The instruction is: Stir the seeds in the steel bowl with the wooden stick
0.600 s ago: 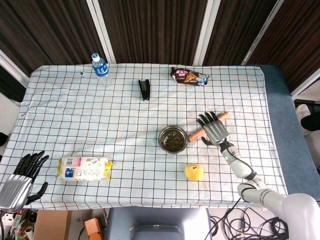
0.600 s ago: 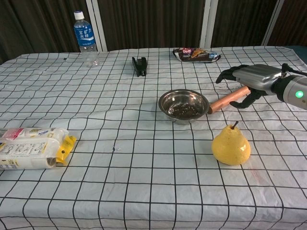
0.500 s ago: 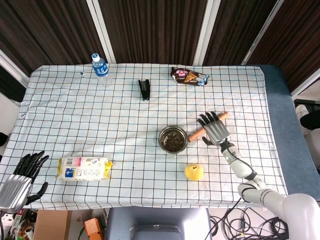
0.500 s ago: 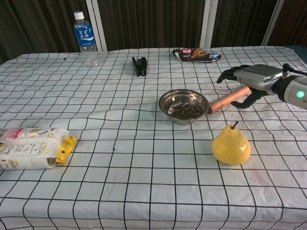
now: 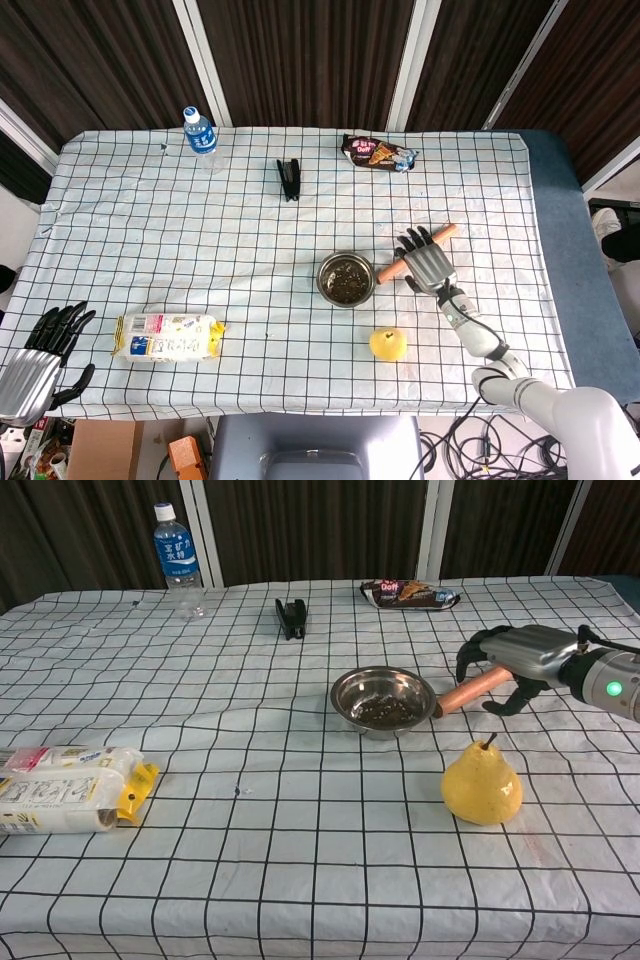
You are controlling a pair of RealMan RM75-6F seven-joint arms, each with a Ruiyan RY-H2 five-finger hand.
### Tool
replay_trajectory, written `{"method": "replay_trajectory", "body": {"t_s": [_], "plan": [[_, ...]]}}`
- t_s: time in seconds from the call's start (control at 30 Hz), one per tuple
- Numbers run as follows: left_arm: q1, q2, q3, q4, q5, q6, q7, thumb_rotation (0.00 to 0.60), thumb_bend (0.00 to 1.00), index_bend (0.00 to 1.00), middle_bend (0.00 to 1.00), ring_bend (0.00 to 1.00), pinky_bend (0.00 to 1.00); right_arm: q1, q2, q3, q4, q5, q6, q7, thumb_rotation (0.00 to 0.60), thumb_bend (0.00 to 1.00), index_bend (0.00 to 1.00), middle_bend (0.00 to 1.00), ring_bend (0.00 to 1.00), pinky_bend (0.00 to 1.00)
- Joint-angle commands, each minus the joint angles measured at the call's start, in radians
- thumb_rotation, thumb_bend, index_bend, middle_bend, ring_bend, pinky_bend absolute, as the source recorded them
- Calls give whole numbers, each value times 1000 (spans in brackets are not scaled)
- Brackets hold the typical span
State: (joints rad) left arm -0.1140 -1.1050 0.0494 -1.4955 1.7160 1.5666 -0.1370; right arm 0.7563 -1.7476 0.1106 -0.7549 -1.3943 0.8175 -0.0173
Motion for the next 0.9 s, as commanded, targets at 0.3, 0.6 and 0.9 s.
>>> {"method": "replay_trajectory", "body": {"t_s": [0.3,0.6,0.9], "plan": [[1,-1,-1,6,4,8,-11,600,419,0,0,0,0,4,-41,-1,68,5,-10,-1,600,323,484,256,121,112],[1,0,-1,8,2,10,-19,600,419,0,0,0,0,4,-48,3,69,0,10,2,600,324,542,291,172,172],[5,2,-1,11,3,20,-27,600,419,0,0,0,0,-17,-39,29,54,-8,121,35,600,325,829,511,410,368]]}}
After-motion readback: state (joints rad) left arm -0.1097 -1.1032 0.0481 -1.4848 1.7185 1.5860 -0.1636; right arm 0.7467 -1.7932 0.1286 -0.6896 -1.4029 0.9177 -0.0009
